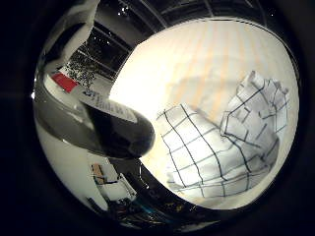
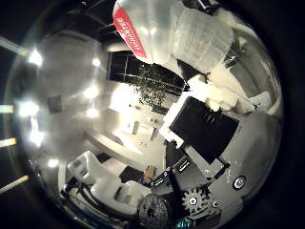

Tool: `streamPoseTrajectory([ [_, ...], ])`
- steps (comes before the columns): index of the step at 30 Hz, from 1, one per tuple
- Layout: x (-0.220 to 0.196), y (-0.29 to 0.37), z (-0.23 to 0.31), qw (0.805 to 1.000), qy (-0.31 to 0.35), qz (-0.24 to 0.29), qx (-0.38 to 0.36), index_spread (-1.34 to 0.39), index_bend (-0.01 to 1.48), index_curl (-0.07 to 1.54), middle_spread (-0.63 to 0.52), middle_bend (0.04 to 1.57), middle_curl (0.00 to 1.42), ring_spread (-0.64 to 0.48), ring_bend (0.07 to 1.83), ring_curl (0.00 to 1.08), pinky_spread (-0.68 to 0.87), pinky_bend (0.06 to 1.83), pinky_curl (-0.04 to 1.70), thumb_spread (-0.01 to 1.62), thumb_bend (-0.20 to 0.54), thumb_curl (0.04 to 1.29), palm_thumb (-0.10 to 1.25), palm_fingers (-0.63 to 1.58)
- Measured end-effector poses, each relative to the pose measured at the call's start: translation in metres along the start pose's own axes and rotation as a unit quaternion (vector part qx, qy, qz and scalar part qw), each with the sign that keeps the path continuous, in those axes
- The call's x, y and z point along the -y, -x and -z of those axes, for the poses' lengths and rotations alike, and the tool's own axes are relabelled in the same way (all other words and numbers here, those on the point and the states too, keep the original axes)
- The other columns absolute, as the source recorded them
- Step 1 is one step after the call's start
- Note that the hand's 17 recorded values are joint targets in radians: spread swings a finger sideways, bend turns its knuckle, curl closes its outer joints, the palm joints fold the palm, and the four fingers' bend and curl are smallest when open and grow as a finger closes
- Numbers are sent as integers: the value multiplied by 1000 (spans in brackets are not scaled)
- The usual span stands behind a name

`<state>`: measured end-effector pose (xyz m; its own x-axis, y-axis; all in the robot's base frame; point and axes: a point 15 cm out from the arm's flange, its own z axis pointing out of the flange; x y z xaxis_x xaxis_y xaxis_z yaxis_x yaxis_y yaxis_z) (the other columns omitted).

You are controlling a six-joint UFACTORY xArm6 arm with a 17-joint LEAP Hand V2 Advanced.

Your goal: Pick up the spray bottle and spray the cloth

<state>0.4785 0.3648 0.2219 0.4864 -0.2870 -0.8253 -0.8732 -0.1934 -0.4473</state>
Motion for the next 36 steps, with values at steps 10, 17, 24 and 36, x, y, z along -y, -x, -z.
streamPoseTrajectory([
  [10,-1,-25,-35,999,-33,9,24,-179,1155,727,-65,1366,595,-153,1482,579,-198,986,1384,788,-15,892,1060,1200],
  [17,12,-57,-49,999,-43,25,-3,-179,1156,728,-60,1368,595,-153,1480,579,-198,980,1382,788,-15,896,1059,1197],
  [24,22,-62,-71,999,-41,34,-2,-179,1154,728,-59,1362,590,-153,1476,581,-196,987,1379,789,-15,898,1058,1200],
  [36,43,-73,-92,998,-44,38,-12,-179,1153,729,-63,1368,590,-153,1471,579,-192,983,1376,784,-16,900,1061,1200],
])
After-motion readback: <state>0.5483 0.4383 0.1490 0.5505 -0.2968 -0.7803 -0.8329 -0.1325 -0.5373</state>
